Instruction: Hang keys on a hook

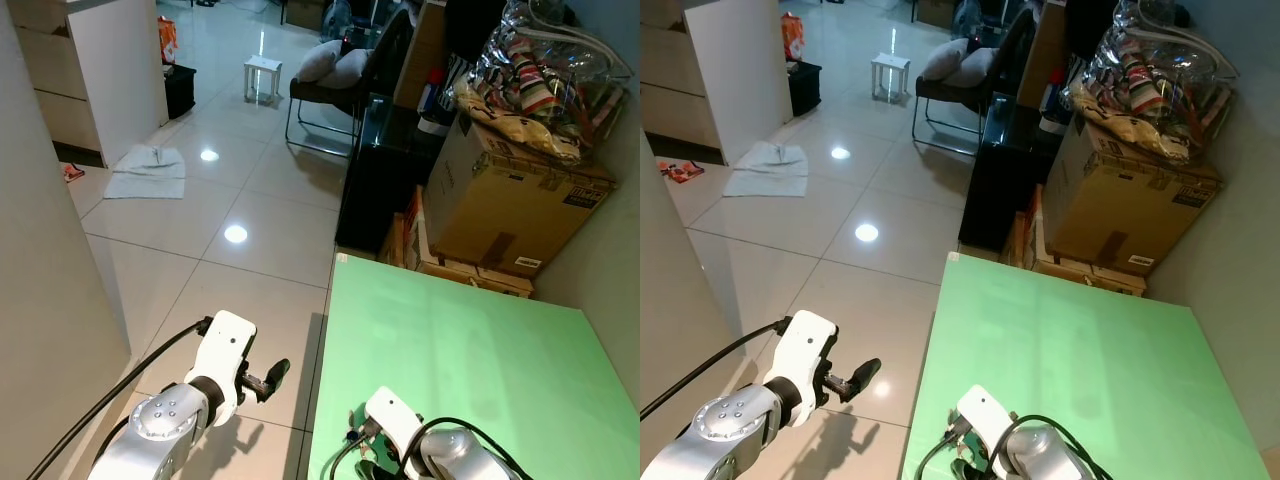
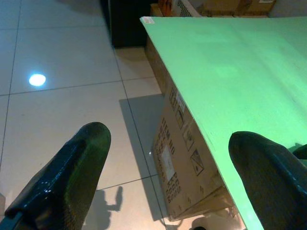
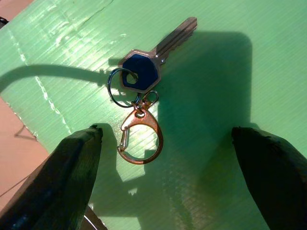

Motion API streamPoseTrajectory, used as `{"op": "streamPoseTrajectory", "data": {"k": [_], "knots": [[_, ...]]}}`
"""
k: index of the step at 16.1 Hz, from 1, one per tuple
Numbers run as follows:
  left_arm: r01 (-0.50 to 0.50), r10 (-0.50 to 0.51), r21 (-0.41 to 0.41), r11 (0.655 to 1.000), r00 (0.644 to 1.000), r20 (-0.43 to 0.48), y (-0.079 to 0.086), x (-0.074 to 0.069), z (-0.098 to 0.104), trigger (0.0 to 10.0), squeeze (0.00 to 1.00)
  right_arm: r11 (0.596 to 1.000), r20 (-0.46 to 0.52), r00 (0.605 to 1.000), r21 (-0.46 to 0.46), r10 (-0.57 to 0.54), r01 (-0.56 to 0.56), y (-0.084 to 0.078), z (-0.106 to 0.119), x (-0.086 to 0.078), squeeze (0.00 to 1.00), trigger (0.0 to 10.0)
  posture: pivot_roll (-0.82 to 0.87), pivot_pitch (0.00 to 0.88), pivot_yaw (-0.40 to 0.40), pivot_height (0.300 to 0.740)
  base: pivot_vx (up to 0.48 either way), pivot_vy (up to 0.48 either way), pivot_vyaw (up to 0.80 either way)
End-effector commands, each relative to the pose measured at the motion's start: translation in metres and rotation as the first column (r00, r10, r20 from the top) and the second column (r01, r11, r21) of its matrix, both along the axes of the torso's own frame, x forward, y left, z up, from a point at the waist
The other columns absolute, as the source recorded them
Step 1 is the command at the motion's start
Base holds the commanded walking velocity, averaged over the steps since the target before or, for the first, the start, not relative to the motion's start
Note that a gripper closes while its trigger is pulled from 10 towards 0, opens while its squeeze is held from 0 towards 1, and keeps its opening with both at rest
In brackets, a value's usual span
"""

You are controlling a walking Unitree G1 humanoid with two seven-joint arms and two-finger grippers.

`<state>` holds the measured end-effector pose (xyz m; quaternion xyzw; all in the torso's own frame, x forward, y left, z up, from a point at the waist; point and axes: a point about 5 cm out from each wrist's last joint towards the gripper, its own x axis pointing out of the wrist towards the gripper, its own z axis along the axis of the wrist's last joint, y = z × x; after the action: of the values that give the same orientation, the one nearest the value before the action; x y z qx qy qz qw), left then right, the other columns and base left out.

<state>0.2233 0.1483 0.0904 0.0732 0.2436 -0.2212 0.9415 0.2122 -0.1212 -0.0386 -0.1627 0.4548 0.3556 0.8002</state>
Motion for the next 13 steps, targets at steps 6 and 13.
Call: {"op": "streamPoseTrajectory", "data": {"k": [6,13], "knots": [[0.027,-0.027,-0.004,1.0,1.0,0.002,-0.006,-0.002,0.002,10.0,0.0,0.992,-0.102,0.987,-0.039,-0.125,0.121,-0.02,-0.012,-0.011,0.0,10.0,0.05,0.051,-0.148,0.74,0.0,0.0,0.0],[0.025,-0.025,-0.004,1.0,1.0,-0.006,-0.006,-0.004,0.001,10.0,0.0,0.993,-0.01,0.993,0.031,-0.115,0.115,-0.012,0.02,-0.001,0.0,0.0,0.05,0.048,-0.154,0.74,0.0,0.0,0.0]]}}
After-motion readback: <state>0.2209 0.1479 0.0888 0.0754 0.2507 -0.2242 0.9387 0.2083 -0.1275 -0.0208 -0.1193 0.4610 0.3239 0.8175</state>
